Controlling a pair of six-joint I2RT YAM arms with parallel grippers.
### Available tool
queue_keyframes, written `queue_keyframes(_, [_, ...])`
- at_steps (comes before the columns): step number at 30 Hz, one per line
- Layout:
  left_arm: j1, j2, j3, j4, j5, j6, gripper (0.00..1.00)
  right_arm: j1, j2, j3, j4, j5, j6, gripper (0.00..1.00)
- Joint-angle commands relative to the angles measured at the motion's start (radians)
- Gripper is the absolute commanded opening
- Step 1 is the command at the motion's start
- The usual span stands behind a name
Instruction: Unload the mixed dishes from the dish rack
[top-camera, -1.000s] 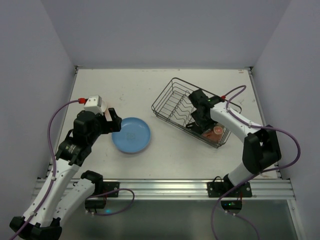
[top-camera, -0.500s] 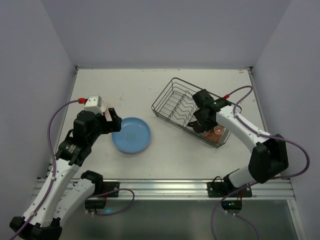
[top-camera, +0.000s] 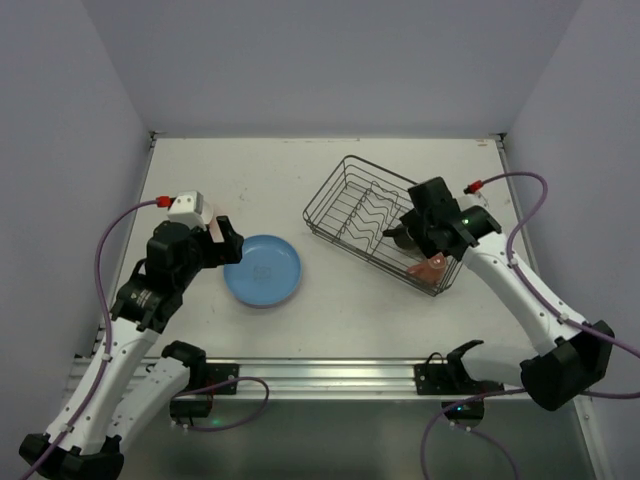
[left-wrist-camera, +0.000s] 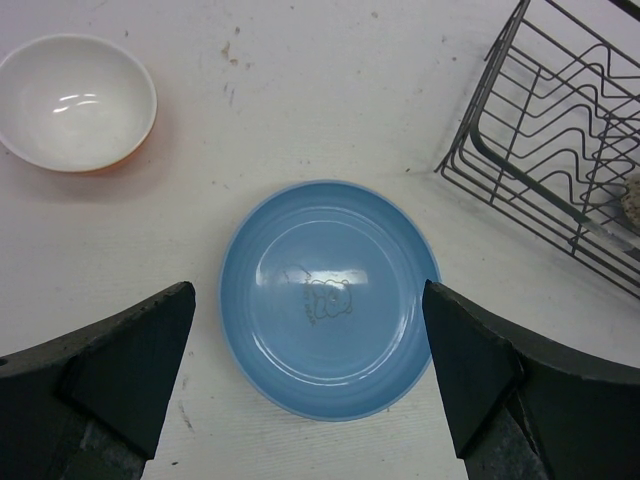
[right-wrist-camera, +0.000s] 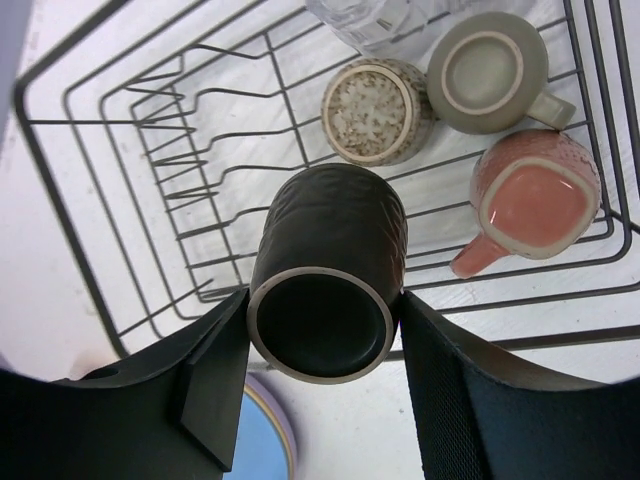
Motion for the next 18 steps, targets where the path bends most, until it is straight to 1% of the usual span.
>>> queue_keyframes(1, [-0.007, -0.018, 0.009, 0.032, 0.023, 0.027, 1.00, -0.003, -0.099, 0.058, 0.018, 0.077, -0.054, 0.00])
queue_keyframes(3, [-0.007, -0.029, 0.007, 0.045, 0.075, 0.039, 1.00, -0.003, -0.137, 0.050, 0.064, 0.063, -0.089, 0.00])
queue_keyframes(4, [-0.007, -0.040, 0.007, 0.053, 0.100, 0.044, 1.00, -0.003, -0.160, 0.030, 0.090, 0.031, -0.133, 0.00])
queue_keyframes(5, [-0.007, -0.044, 0.006, 0.070, 0.152, 0.044, 1.00, -0.003, -0.214, 0.015, 0.122, 0.008, -0.160, 0.00])
queue_keyframes(7, [-0.007, -0.064, -0.011, 0.108, 0.242, 0.033, 1.00, -0.004, -0.275, -0.054, 0.255, -0.050, -0.245, 0.00])
queue_keyframes(8, [-0.007, -0.069, -0.023, 0.166, 0.355, 0.023, 1.00, -0.004, -0.338, -0.074, 0.298, -0.121, -0.268, 0.00])
queue_keyframes(9, [-0.007, -0.072, -0.052, 0.205, 0.415, -0.017, 1.00, -0.004, -0.366, -0.094, 0.373, -0.156, -0.288, 0.00])
queue_keyframes(10, [-0.007, -0.081, -0.077, 0.261, 0.495, -0.046, 1.00, -0.004, -0.389, -0.118, 0.406, -0.191, -0.324, 0.00])
queue_keyframes(11, [-0.005, -0.083, -0.108, 0.415, 0.654, -0.125, 1.00, -0.004, -0.409, -0.123, 0.426, -0.250, -0.330, 0.00])
queue_keyframes(12, [-0.007, -0.086, -0.185, 0.512, 0.722, -0.181, 1.00, -0.004, -0.432, -0.122, 0.440, -0.270, -0.333, 0.00])
queue_keyframes(13, [-0.013, -0.089, -0.232, 0.656, 0.787, -0.248, 1.00, -0.004, -0.436, -0.108, 0.440, -0.288, -0.335, 0.00])
queue_keyframes(14, [-0.027, -0.086, -0.284, 0.922, 0.860, -0.376, 1.00, -0.004, -0.440, -0.100, 0.440, -0.313, -0.335, 0.00])
queue_keyframes(15, [-0.044, -0.077, -0.356, 1.031, 0.870, -0.416, 1.00, -0.004, -0.443, -0.091, 0.443, -0.366, -0.330, 0.00])
queue_keyframes(16, [-0.108, -0.046, -0.376, 1.120, 0.867, -0.431, 1.00, -0.006, -0.443, -0.082, 0.450, -0.399, -0.316, 0.00])
queue_keyframes(17, [-0.152, -0.023, -0.384, 1.229, 0.853, -0.395, 1.00, -0.007, -0.443, -0.080, 0.457, -0.431, -0.304, 0.00])
queue_keyframes(18, [-0.192, 0.006, -0.373, 1.256, 0.852, -0.361, 1.00, -0.009, -0.441, -0.080, 0.482, -0.501, -0.290, 0.00])
